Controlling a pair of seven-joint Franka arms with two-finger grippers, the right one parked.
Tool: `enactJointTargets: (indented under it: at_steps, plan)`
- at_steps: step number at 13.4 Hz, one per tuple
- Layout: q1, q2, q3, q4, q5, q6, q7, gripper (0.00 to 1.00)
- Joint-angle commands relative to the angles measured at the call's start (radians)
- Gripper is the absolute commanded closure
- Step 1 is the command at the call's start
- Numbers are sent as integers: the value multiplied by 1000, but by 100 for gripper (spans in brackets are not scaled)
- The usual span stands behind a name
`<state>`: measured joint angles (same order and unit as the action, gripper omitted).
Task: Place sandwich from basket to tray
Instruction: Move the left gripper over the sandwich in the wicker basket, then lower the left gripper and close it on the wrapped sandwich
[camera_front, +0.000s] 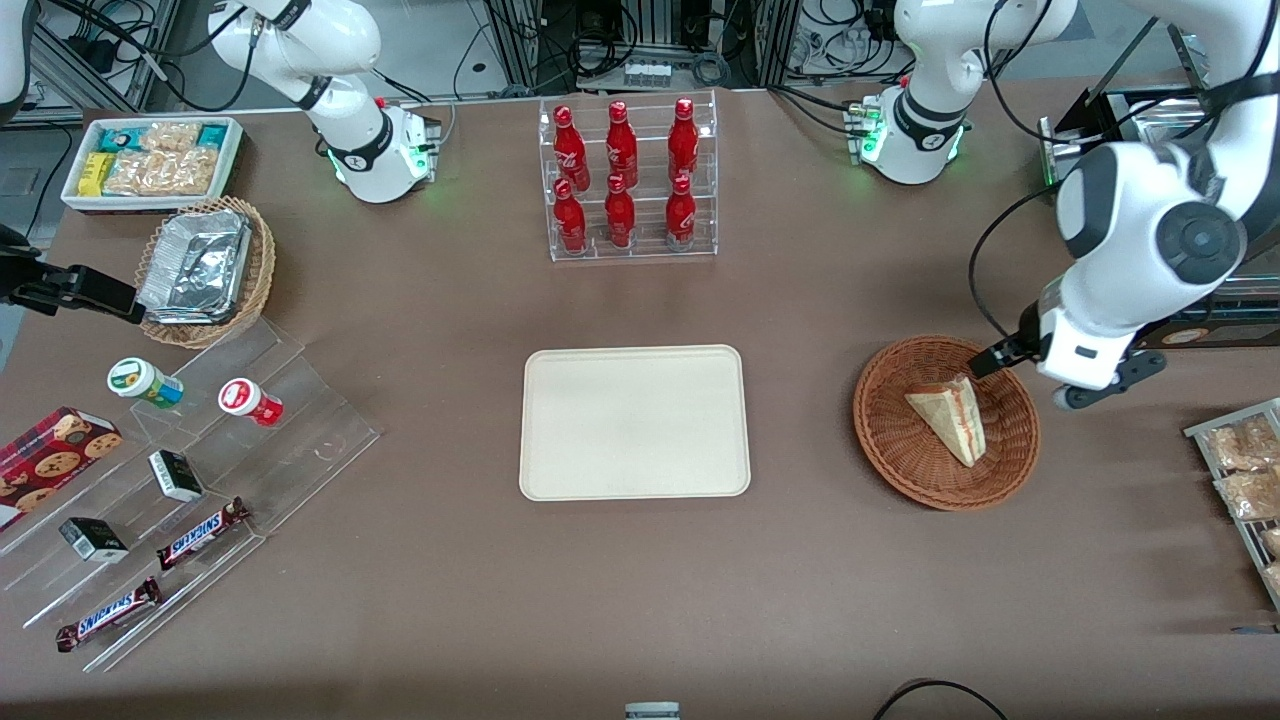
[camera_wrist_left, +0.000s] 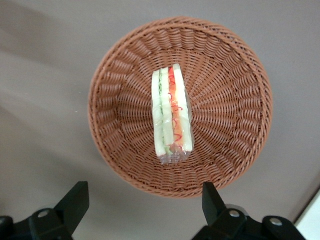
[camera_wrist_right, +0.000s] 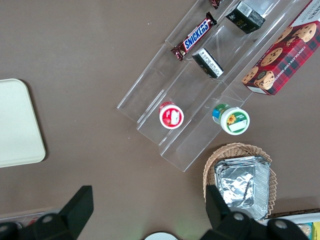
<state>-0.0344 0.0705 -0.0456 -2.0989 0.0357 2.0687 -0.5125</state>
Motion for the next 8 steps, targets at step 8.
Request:
enactJointTargets:
  at_steps: [8]
  plan:
    - [-13,150,1,-58,1,259,-158,0]
